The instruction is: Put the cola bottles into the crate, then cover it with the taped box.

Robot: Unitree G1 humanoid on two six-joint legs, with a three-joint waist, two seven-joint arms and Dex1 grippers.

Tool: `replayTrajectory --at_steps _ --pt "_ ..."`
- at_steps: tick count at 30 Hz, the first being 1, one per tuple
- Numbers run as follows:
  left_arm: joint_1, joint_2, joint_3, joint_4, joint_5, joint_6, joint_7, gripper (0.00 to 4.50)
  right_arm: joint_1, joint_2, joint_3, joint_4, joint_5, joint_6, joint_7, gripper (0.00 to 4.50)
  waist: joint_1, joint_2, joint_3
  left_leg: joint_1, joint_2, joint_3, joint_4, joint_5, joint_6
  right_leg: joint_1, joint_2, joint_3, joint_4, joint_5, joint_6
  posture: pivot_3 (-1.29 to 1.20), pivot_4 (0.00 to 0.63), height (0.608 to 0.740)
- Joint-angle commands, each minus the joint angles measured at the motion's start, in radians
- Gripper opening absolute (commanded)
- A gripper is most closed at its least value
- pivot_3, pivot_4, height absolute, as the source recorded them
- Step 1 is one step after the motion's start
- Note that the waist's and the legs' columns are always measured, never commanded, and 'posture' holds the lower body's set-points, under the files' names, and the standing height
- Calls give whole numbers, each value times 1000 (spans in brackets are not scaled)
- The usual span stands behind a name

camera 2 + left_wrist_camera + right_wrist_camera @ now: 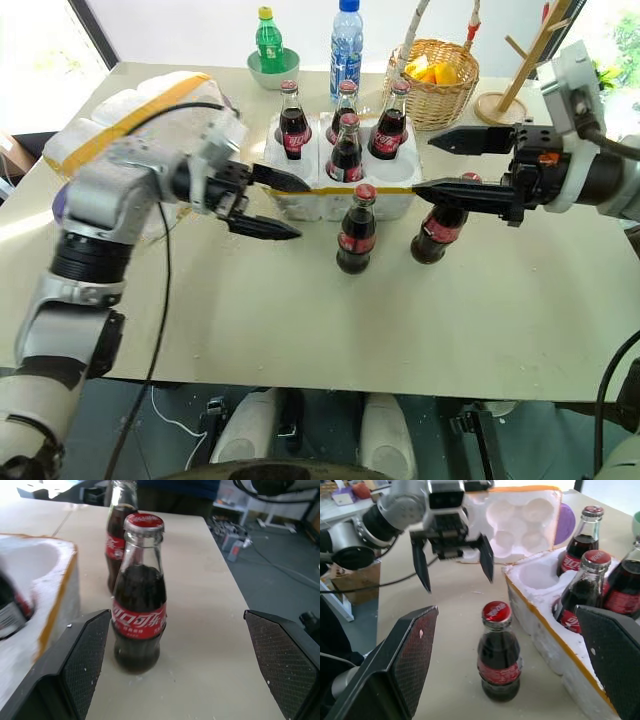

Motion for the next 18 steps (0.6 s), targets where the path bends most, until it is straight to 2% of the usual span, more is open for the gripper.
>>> replayTrajectory --at_steps 1,10,18 --pt "-40 -50 -53 106 74 -126 16 4445 32 -58 -62 -49 28 7 45 4500 -1 0 0 0 0 0 0 0 0 0 0 0 1 0 0 0 150 740" --pt "-104 -215 -100 382 183 -321 59 4445 186 -119 -248 -135 76 57 43 4500 -1 0 0 2 1 0 -1 -1 1 -1 0 0 3 0 1 0 150 740" --pt "-124 -286 -88 487 177 -311 23 4445 274 -84 -325 -178 106 75 -28 4500 -3 0 0 2 1 1 -1 -1 2 -2 -1 0 3 0 1 0 150 740"
